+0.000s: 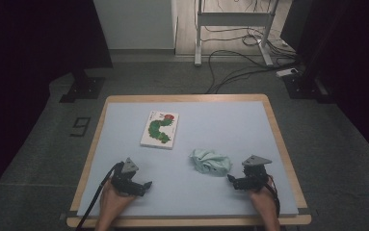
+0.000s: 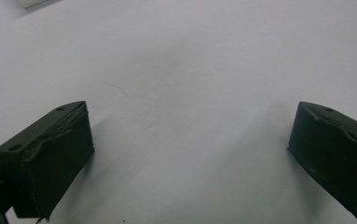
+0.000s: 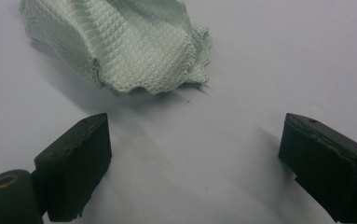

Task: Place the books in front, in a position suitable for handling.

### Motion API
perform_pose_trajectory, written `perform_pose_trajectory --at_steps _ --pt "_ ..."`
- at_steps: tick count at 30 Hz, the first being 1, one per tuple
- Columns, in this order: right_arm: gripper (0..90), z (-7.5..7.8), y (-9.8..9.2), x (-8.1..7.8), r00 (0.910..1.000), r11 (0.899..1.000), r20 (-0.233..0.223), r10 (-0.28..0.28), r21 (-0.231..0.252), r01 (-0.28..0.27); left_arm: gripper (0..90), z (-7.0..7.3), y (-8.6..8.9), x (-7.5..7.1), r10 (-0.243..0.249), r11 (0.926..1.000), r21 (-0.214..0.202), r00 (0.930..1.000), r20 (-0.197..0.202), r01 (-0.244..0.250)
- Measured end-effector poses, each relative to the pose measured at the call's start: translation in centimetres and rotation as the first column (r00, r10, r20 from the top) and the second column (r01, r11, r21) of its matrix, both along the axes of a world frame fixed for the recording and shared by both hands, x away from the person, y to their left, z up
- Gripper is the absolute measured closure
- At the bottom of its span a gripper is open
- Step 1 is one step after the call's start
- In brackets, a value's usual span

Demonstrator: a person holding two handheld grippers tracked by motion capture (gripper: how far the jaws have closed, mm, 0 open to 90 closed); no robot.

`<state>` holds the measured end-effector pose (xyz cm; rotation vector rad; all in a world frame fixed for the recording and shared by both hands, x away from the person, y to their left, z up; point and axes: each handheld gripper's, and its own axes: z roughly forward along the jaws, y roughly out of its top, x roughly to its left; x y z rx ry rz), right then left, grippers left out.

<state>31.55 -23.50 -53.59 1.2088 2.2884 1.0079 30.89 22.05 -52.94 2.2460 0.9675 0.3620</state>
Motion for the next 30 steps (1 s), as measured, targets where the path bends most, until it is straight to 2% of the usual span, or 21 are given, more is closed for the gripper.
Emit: perform_pose_trajectory --at_steps 30 --pt "6.8 0.07 0.14 -0.07 0.9999 1.0 -0.008 -0.013 0.003 0.013 0.0 0.01 0.01 -0.06 -0.002 1.0 0.002 1.0 0.007 0.002"
